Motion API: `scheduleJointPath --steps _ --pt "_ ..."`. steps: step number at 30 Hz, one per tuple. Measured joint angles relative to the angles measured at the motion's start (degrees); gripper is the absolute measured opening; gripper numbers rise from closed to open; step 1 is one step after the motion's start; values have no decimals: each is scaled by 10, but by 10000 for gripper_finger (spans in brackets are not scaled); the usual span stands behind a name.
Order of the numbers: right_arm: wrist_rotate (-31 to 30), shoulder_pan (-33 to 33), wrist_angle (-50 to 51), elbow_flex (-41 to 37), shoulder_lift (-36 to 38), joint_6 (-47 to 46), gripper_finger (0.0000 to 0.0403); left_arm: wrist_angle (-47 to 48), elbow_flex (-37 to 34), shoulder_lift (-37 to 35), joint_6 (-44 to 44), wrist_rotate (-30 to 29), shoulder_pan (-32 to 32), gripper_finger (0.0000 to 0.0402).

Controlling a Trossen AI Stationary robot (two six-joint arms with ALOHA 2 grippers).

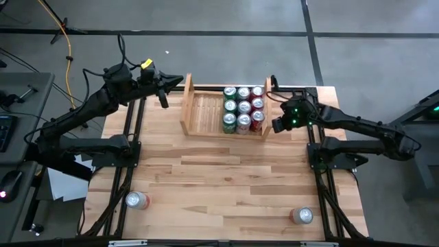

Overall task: Place canned beverage on shelf
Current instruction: Adjust the shelf on the table, then put the left pink-white soda can on the shelf

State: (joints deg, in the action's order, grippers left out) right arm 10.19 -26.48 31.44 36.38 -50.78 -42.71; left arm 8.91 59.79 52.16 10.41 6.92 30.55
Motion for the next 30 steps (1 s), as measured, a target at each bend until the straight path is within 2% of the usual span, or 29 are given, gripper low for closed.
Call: scheduleJointPath --steps 5,9,16,19,26,30 --pt "-13 41 -2 0 0 -12 0 0 0 0 -10 0 0 0" --pt "-23 47 13 0 14 -4 0 -2 0 0 -35 0 0 0" --pt "-91 47 175 59 68 28 0 -7 0 -1 -58 -1 2 0" --pt "-110 47 212 95 88 37 0 -7 0 -1 -82 -1 2 1" --pt "-118 46 168 145 104 38 0 3 0 -1 -136 -1 2 12" --pt "-130 46 130 146 103 23 0 43 0 -1 -137 0 2 35"
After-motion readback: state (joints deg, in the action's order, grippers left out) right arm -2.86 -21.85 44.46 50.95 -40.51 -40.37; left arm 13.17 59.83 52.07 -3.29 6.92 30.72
